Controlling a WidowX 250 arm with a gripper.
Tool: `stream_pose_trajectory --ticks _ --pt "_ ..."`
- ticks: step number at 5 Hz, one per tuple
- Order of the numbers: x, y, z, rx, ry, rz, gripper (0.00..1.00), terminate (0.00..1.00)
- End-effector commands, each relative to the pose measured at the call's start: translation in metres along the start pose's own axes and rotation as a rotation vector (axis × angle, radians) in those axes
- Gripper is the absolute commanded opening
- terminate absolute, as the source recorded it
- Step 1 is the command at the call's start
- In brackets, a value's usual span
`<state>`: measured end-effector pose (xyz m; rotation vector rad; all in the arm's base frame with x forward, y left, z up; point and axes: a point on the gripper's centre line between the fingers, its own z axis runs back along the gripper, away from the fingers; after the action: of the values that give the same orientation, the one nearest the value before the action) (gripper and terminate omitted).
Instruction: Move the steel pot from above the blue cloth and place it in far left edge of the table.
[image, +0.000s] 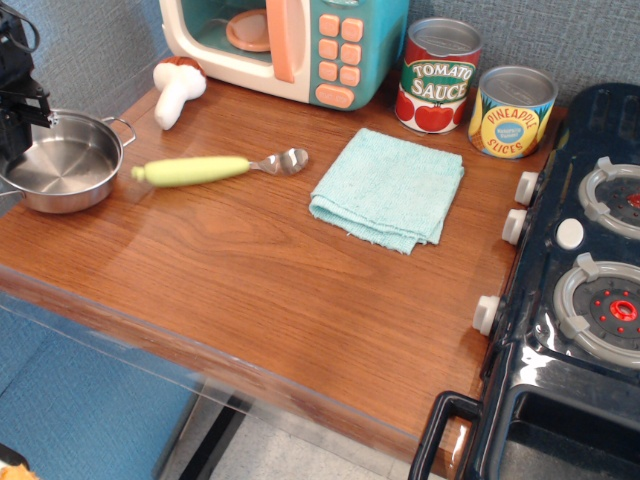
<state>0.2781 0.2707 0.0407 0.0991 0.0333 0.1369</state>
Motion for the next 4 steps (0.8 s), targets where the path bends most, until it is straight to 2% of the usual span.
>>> stream_pose_trajectory --ticks 1,2,4 --pt "-0.037 0.002 0.028 -0.014 -0.050 -0.039 0.00 0.00" --pt "-0.049 -0.010 0.023 0.006 -0.016 -0.086 0.00 0.00" --pt "-0.052 -0.023 0.004 0.029 0.013 -0.141 0.00 0.00"
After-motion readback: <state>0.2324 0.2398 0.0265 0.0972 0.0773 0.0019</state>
